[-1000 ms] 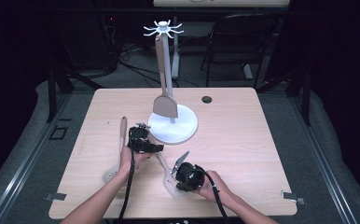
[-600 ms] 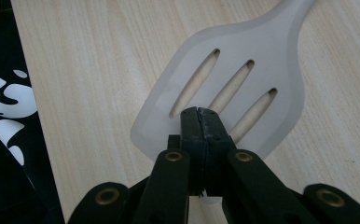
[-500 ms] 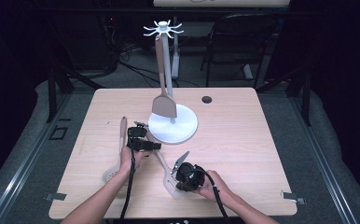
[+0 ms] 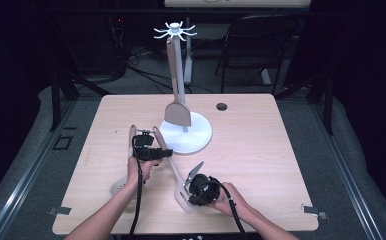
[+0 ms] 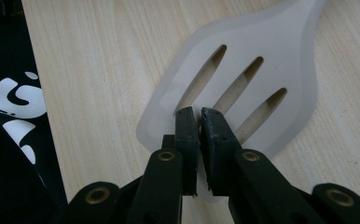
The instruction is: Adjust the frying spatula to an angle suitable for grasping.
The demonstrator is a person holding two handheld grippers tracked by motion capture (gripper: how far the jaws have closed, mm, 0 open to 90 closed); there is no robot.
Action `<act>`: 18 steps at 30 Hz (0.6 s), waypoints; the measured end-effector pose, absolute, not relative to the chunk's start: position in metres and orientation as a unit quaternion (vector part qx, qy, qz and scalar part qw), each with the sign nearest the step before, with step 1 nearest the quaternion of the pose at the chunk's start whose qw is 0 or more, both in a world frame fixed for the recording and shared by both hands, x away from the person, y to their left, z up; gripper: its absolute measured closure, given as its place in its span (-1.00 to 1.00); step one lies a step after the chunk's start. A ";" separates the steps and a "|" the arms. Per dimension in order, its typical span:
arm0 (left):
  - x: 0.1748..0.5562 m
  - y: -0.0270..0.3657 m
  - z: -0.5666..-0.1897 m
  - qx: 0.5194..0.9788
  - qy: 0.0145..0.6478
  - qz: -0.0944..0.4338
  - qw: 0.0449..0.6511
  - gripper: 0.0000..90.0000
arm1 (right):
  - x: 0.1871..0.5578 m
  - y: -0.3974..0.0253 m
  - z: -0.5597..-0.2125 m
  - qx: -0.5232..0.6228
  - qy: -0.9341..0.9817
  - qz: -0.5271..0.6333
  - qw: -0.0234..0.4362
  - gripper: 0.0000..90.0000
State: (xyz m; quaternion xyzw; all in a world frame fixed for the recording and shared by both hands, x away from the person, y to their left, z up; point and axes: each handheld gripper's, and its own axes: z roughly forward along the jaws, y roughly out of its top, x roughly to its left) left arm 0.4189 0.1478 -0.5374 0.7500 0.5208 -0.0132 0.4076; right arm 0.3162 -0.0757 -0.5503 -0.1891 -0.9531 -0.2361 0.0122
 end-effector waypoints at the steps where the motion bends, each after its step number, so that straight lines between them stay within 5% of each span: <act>1: 0.418 0.148 -0.536 0.749 0.520 -0.014 0.409 0.38 | 0.316 -0.076 -0.550 -0.188 -0.953 -0.237 0.013 0.86; 7: 0.414 0.148 -0.532 0.742 0.515 -0.007 0.429 0.43 | 0.318 -0.077 -0.548 -0.186 -0.950 -0.247 0.033 0.59; 18: 0.411 0.151 -0.528 0.732 0.517 -0.006 0.443 0.47 | 0.343 -0.081 -0.530 -0.275 -0.908 -0.316 -0.008 0.19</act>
